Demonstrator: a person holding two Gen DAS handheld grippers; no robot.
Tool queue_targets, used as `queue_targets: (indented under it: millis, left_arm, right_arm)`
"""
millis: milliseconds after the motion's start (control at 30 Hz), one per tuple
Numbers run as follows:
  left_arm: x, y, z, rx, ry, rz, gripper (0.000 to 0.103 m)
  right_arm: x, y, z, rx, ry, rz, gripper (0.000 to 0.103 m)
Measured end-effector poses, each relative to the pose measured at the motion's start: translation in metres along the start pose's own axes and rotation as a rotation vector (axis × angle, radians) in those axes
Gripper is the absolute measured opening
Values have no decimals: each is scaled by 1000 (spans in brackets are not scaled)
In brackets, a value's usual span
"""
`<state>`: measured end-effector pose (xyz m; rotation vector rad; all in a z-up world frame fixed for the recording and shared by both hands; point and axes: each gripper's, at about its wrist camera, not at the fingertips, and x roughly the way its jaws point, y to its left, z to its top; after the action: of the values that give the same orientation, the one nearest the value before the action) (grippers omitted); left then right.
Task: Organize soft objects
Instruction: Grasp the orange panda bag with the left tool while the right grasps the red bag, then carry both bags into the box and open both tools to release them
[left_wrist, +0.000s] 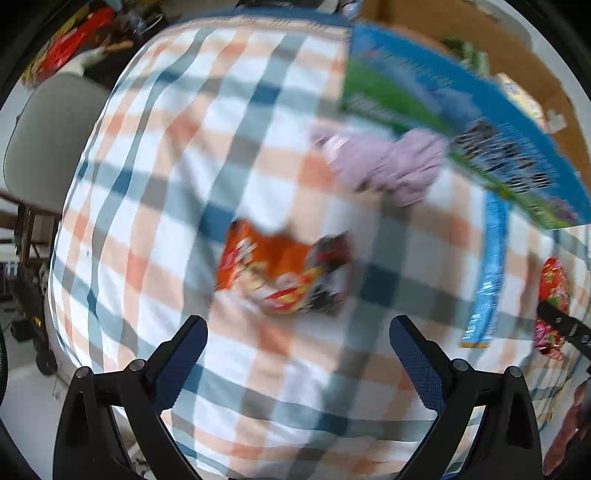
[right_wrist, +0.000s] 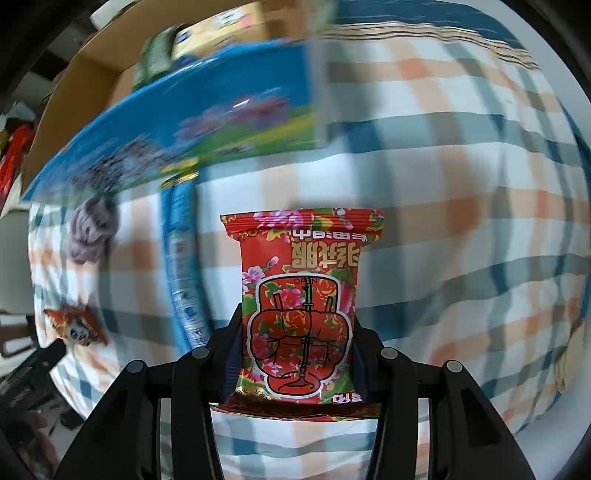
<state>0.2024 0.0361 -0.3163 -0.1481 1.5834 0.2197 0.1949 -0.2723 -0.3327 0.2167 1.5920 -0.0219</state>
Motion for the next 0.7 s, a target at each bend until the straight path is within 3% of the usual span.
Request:
queue_targets:
  millis: [300,367,500,700]
  left_arm:
    - [43,9,7,19,11,-19,100]
    - [47,12,12,17,8,-36,84]
    - [50,21,19,1,2,-75,81]
    - [43,27,13,19,-16,-81,65]
  right_arm:
    - [9,64,-5,-107,29,-6,50]
    - [6,74,3,-123,32,-13,50]
    - [3,83,1,-144,28,-24,50]
    - [-4,90,2,-152,28,-23,50]
